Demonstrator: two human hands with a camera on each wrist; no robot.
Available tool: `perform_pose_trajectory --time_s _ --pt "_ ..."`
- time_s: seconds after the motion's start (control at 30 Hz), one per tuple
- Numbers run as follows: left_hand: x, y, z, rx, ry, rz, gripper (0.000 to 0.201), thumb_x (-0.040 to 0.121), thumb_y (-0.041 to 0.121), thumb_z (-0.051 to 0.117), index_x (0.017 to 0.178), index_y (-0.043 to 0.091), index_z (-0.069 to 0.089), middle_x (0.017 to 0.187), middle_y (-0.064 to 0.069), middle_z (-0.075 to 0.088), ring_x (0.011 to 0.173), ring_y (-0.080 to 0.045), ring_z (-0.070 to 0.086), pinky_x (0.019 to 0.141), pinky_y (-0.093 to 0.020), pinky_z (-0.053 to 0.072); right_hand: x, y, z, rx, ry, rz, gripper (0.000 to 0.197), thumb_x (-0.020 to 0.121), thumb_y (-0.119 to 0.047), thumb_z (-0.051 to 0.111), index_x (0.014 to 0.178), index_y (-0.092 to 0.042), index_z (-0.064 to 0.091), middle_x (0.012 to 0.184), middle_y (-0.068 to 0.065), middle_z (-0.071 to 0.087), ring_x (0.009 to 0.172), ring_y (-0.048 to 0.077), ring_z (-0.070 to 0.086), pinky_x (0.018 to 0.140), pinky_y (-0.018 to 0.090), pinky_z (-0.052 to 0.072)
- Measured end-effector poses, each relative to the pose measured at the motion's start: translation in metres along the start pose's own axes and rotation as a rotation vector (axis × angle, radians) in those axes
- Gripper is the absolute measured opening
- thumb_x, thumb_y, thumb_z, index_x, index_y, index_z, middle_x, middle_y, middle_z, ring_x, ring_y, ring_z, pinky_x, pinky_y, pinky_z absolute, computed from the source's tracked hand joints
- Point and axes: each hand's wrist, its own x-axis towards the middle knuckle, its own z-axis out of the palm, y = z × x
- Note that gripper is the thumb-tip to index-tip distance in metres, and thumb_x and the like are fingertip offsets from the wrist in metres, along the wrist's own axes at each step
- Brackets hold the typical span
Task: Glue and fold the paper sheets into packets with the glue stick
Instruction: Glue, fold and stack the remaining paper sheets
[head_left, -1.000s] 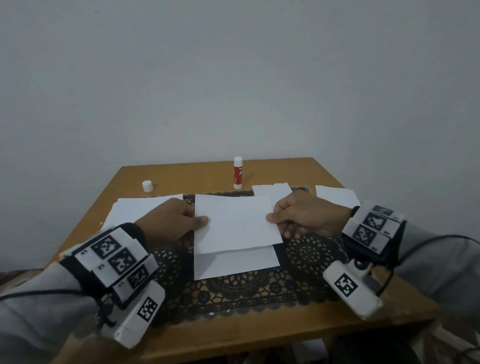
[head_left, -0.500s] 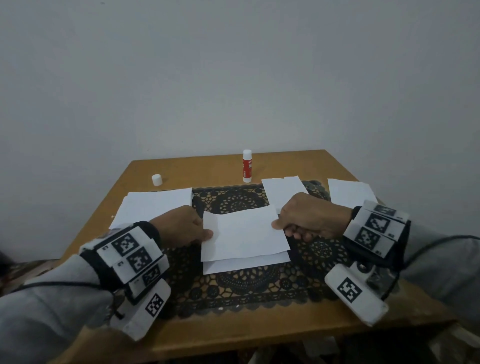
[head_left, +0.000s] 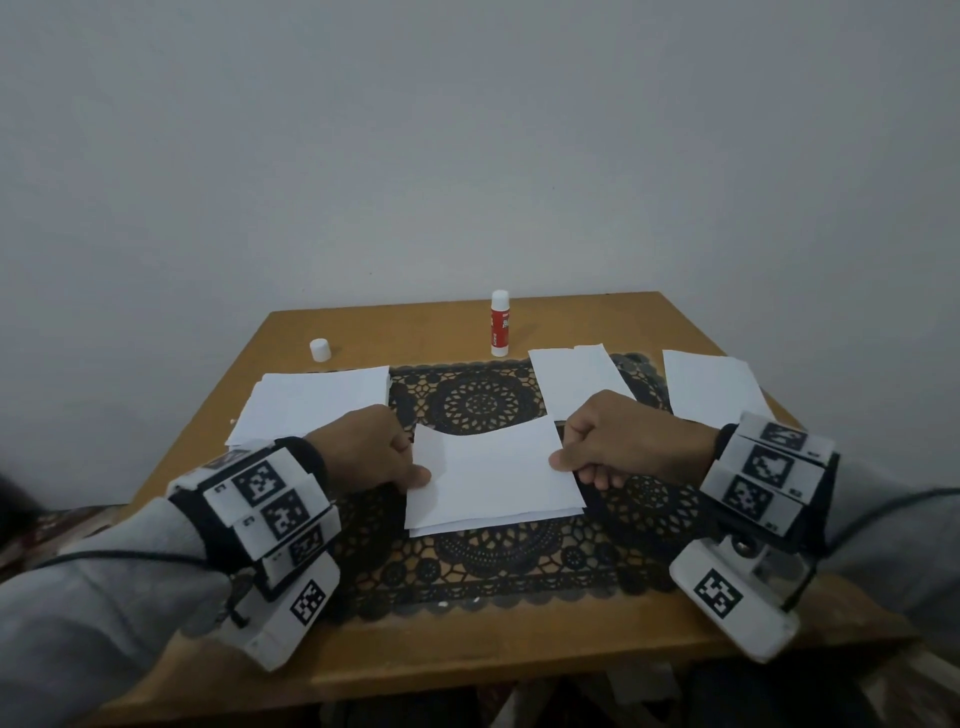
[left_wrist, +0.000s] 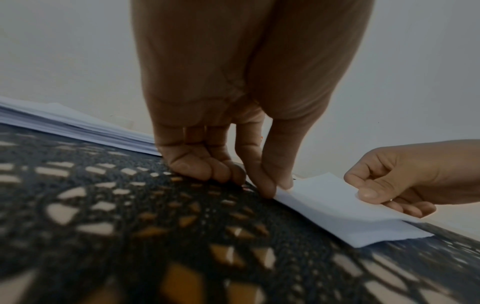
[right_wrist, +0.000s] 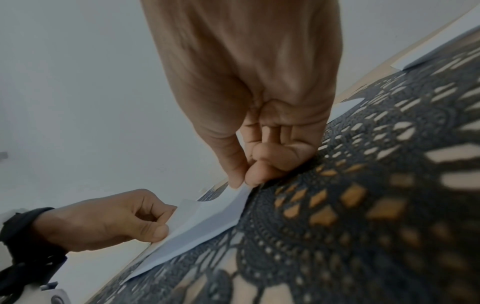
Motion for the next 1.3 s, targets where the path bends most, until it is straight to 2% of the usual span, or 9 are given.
perform_pose_trajectory --time_s 0.43,0.7,0.83,0.9,0.97,1.07,1.17,1.23,1.3 --pt "-0.001 0.001 0.002 0.028 0.019 0.013 0.037 0.083 0.028 0.071 0.053 0.015 0.057 0.055 0.003 0.052 0.053 -0.009 0.044 0.053 -0.021 0.035 0.004 0.006 0.005 -0.066 0.047 -0.045 0.026 0.088 -0.022 0.071 0.067 -0.008 0.062 0.062 0.003 0.067 0.049 0.009 0.058 0.048 0.02 0.045" --pt "0.001 0.001 0.002 0.055 0.021 0.007 0.033 0.084 0.029 0.071 0.057 0.014 0.058 0.06 0.002 0.056 0.058 -0.011 0.048 0.055 -0.022 0.037 0.004 0.002 0.006 -0.13 0.056 -0.034 0.026 0.088 -0.023 0.07 0.071 -0.005 0.063 0.061 0.002 0.066 0.044 0.005 0.056 0.045 0.015 0.043" --pt "0.003 0.003 0.004 0.101 0.039 0.02 0.028 0.084 0.031 0.07 0.064 0.015 0.058 0.066 0.003 0.057 0.062 -0.009 0.049 0.053 -0.019 0.036 0.005 -0.001 0.007 -0.179 0.064 -0.032 0.027 0.088 -0.023 0.071 0.069 -0.006 0.061 0.062 0.004 0.067 0.044 0.007 0.056 0.044 0.016 0.044" --pt "0.001 0.006 0.005 0.149 0.077 0.017 0.025 0.083 0.033 0.07 0.075 0.017 0.053 0.075 0.003 0.056 0.068 -0.009 0.049 0.054 -0.02 0.034 0.005 -0.003 0.009 -0.22 0.074 -0.024 0.027 0.088 -0.023 0.07 0.07 -0.006 0.06 0.063 0.007 0.067 0.042 0.008 0.055 0.043 0.017 0.045" --pt "-0.003 0.006 0.007 0.188 0.133 0.039 0.031 0.082 0.036 0.071 0.089 0.02 0.046 0.089 0.002 0.055 0.078 -0.012 0.049 0.06 -0.022 0.037 0.004 -0.006 0.011 -0.261 0.081 -0.016 0.026 0.089 -0.023 0.069 0.076 -0.001 0.063 0.067 0.012 0.069 0.044 0.012 0.056 0.043 0.017 0.047" --pt "-0.008 0.005 0.012 0.307 0.158 0.229 0.045 0.083 0.044 0.067 0.118 0.028 0.044 0.125 0.0 0.046 0.106 -0.015 0.042 0.086 -0.028 0.04 0.004 -0.009 0.013 -0.363 0.082 -0.035 0.025 0.09 -0.026 0.066 0.081 -0.003 0.06 0.074 0.011 0.068 0.061 0.018 0.06 0.049 0.019 0.047" --pt "-0.014 0.007 0.02 0.486 -0.044 0.321 0.068 0.091 0.054 0.05 0.148 0.035 0.018 0.157 0.003 0.015 0.143 -0.022 0.014 0.114 -0.045 0.022 -0.002 -0.017 0.014 -0.567 0.111 -0.075 0.027 0.09 -0.038 0.064 0.078 -0.02 0.048 0.08 -0.003 0.055 0.079 0.017 0.055 0.065 0.027 0.043" --pt "-0.015 0.007 0.023 0.58 -0.165 0.297 0.07 0.097 0.054 0.036 0.152 0.032 -0.002 0.16 -0.002 -0.008 0.147 -0.023 -0.008 0.117 -0.049 0.009 -0.009 -0.026 0.018 -0.632 0.101 -0.144 0.031 0.089 -0.048 0.062 0.088 -0.02 0.049 0.089 -0.003 0.054 0.084 0.016 0.051 0.063 0.027 0.039" --pt "-0.014 0.007 0.023 0.636 -0.213 0.285 0.07 0.098 0.054 0.029 0.151 0.031 -0.011 0.159 -0.005 -0.017 0.146 -0.024 -0.014 0.117 -0.048 0.006 -0.016 -0.033 0.028 -0.692 0.066 -0.23 0.044 0.087 -0.056 0.06 0.109 -0.019 0.048 0.11 0.003 0.052 0.1 0.019 0.046 0.072 0.029 0.039"
